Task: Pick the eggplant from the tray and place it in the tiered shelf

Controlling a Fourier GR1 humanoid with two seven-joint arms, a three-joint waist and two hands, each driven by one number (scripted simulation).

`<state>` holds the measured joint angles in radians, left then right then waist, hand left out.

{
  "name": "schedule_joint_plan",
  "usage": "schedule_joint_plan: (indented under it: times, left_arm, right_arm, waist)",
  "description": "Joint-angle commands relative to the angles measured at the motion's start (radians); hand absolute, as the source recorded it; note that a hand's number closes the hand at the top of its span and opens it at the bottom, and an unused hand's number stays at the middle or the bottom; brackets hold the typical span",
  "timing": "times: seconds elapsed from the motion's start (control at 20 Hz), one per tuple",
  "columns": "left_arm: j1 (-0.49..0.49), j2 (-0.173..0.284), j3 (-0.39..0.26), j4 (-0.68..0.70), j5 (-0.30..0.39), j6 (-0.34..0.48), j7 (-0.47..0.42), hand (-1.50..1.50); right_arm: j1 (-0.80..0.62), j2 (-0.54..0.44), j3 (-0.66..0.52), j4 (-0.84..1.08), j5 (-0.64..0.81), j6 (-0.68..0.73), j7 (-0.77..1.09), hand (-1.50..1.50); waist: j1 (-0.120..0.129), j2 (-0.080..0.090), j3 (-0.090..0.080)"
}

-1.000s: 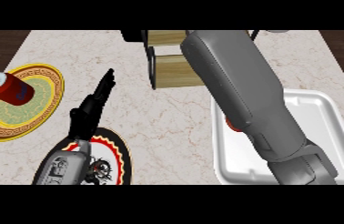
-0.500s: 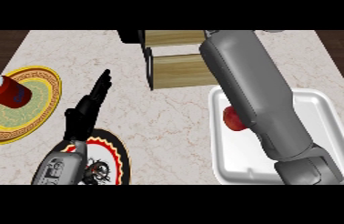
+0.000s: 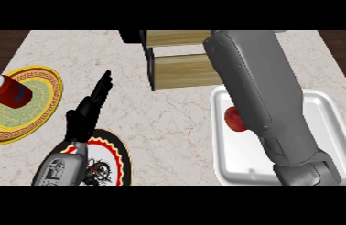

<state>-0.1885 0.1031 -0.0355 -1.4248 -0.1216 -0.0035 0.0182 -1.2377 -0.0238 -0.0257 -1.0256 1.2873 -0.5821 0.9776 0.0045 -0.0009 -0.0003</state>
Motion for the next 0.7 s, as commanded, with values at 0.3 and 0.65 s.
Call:
schedule_joint_plan:
  times: [0.3,0.65]
  left_arm:
    - [0.041,0.012,0.000,-0.053,0.007,-0.025,0.012,0.00]
    - [0.064,-0.012,-0.015,-0.077,-0.007,0.001,0.026,0.00]
  right_arm:
    - [-0.011,-0.007,-0.054,-0.203,-0.082,-0.004,0.020,-1.50]
    - [-0.009,-0.072,-0.175,-0.389,-0.002,-0.004,0.132,-1.50]
  waist:
    - [0.002,-0.003,0.000]
    - [-0.009,-0.008,0.000]
